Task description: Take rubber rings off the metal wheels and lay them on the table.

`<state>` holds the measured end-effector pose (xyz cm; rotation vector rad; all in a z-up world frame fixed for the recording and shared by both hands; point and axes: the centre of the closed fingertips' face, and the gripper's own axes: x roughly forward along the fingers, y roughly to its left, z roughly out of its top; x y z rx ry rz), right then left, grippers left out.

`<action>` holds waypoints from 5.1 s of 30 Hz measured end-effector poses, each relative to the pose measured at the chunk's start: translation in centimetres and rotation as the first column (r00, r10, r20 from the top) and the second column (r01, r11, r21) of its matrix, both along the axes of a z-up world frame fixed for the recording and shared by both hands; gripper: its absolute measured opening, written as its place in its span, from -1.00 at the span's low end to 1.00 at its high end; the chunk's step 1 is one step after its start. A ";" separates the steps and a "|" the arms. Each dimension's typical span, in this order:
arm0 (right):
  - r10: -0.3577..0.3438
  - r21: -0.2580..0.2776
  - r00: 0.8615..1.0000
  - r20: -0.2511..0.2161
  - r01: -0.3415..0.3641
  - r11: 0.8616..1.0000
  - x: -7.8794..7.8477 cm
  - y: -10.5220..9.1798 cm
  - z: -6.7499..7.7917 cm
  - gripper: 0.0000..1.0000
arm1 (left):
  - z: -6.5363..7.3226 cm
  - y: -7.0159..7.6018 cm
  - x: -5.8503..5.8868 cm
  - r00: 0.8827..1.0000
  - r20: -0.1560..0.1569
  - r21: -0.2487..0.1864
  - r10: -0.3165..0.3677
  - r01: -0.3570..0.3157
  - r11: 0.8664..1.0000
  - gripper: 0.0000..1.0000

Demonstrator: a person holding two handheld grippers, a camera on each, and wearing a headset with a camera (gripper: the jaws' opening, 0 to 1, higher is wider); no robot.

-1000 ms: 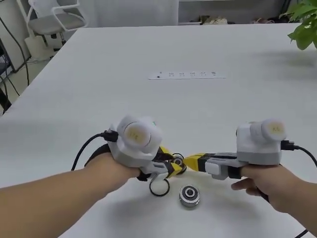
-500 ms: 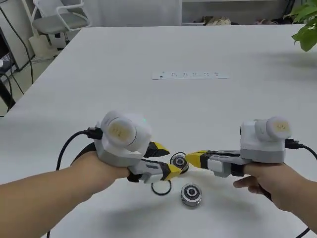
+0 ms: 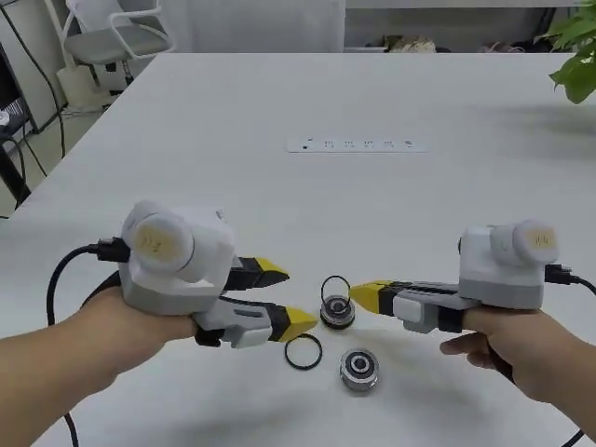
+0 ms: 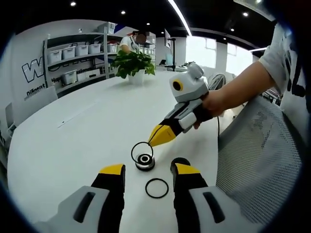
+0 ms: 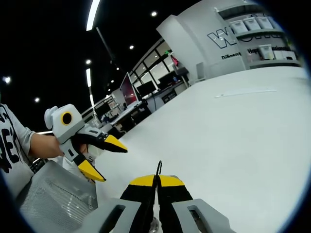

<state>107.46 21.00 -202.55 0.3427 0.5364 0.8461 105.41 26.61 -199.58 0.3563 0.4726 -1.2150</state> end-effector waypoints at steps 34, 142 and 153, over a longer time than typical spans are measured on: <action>0.189 0.013 0.979 -0.078 -0.189 0.982 -3.8 5.0 -0.8 -1.00 | 2.3 3.9 -1.8 0.999 0.008 -0.044 0.049 -0.049 0.998 0.06; 0.184 -0.333 0.976 0.117 -0.136 0.933 -0.3 -1.7 -1.2 -0.22 | 0.5 0.5 3.0 0.999 -0.031 -0.008 0.024 -0.024 1.000 -0.04; 0.194 -0.360 0.976 0.099 -0.146 0.921 -0.4 -2.0 -2.7 -0.24 | -0.9 -1.0 3.3 0.999 -0.036 0.014 -0.007 0.008 1.000 -0.08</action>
